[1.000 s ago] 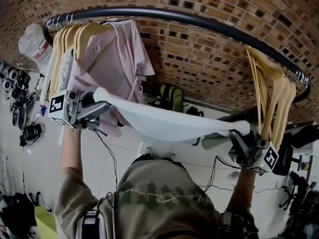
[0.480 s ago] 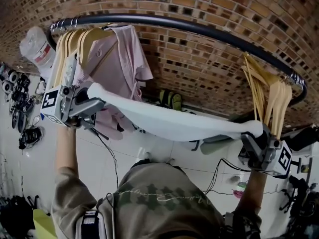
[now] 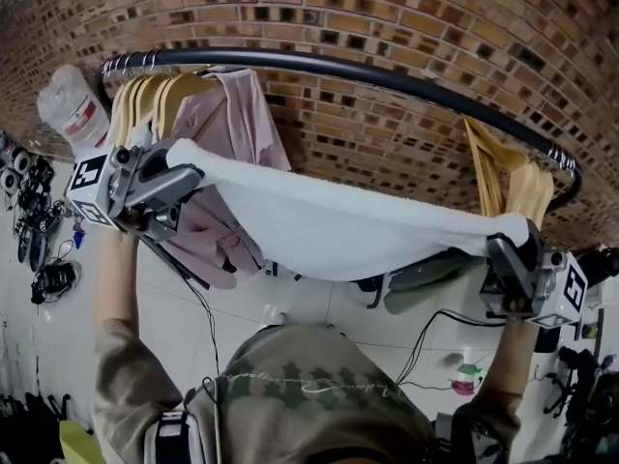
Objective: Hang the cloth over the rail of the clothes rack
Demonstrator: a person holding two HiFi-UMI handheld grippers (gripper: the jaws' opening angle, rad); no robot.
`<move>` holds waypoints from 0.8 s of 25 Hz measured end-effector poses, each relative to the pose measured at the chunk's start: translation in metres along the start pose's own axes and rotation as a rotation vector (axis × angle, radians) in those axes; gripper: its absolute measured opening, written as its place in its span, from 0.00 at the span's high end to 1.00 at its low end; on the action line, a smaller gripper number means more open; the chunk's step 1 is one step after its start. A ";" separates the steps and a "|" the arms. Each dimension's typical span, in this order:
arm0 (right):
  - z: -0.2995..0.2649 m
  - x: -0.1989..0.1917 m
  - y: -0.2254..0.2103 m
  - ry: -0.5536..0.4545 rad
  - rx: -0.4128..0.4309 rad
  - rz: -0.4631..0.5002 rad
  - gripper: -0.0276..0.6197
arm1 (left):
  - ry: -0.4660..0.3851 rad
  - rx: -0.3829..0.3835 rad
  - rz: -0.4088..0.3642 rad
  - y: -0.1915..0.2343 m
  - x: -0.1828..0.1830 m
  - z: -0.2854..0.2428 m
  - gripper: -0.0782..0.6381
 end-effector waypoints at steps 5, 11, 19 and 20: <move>0.000 0.024 -0.015 -0.029 0.018 0.017 0.93 | -0.011 -0.054 0.014 0.007 0.024 -0.012 0.87; -0.002 0.058 -0.029 -0.038 0.044 0.048 0.93 | 0.010 -0.060 -0.027 0.017 0.059 -0.030 0.87; -0.003 0.078 -0.059 -0.010 0.071 0.085 0.93 | 0.027 -0.037 -0.063 0.042 0.083 -0.045 0.87; -0.002 0.078 -0.062 -0.010 0.072 0.082 0.93 | 0.031 -0.036 -0.060 0.045 0.083 -0.046 0.87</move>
Point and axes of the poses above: the fingertips, and each gripper's own axes: z backward along the fingers, y to its left, x out of its top, the point moved 2 cm from there along z, backward along the fingers, and after that the axes turned 12 degrees about x, right-handed, at the moved point
